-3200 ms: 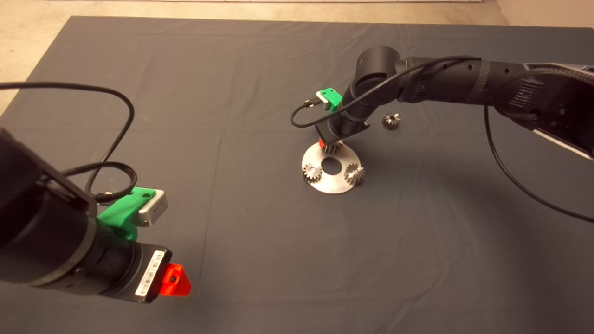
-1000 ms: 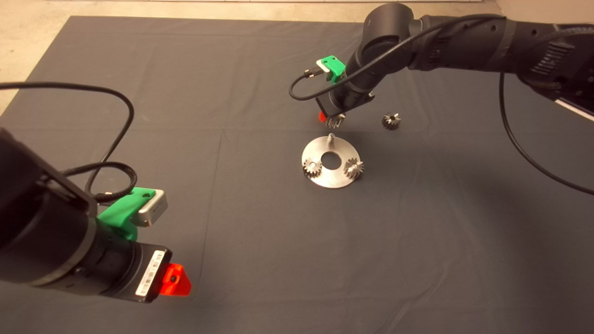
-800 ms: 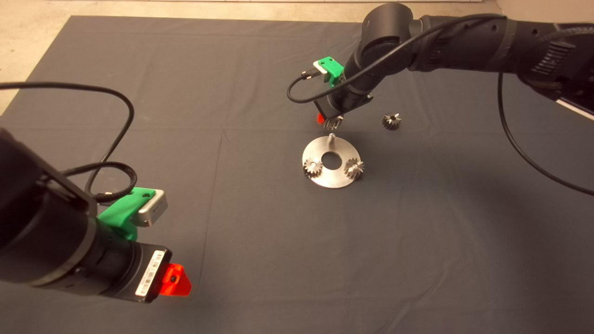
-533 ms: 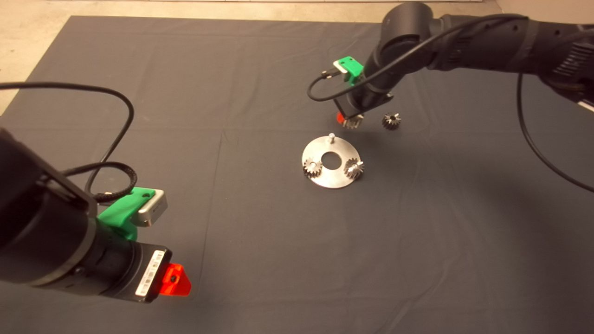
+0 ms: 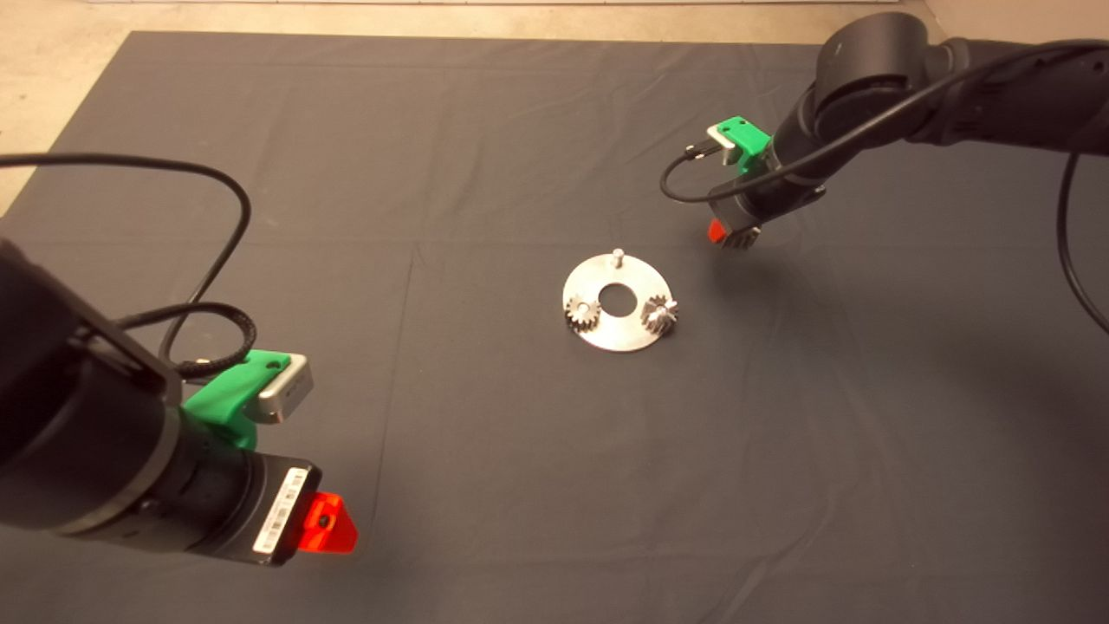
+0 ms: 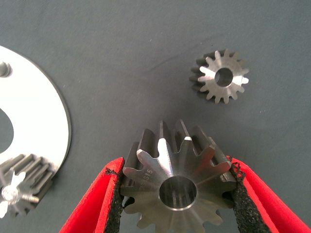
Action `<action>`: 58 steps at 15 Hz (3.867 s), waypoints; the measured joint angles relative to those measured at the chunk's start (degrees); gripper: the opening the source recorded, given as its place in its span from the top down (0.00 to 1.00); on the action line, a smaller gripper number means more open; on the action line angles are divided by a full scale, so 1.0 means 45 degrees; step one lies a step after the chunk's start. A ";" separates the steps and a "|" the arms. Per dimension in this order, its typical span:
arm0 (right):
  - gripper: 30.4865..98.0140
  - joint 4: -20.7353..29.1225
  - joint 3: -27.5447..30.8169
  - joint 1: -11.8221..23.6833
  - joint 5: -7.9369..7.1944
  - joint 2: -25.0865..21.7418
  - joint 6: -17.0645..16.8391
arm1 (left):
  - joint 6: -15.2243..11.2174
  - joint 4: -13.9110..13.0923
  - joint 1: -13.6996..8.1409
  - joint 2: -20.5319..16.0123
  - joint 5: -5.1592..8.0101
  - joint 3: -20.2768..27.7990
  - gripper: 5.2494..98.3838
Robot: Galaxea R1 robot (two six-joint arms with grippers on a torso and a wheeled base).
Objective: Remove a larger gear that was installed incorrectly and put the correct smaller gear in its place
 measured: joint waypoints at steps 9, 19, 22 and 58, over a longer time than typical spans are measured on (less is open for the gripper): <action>0.73 -0.0005 0.0825 -0.0233 0.0054 -0.0930 0.0057 | 0.0000 0.0000 0.0005 0.0004 0.0002 0.0000 0.01; 0.73 -0.0005 0.1189 -0.0875 0.0238 -0.1169 0.0683 | -0.0005 -0.0005 0.0073 0.0002 0.0005 0.0000 0.01; 0.73 -0.0005 0.1194 -0.1268 0.0243 -0.1163 0.0731 | -0.0004 -0.0005 0.0073 0.0005 0.0005 0.0000 0.01; 0.66 -0.0005 0.1533 -0.1617 0.0620 -0.1130 0.0737 | -0.0019 -0.0002 0.0209 0.0005 0.0000 0.0000 0.01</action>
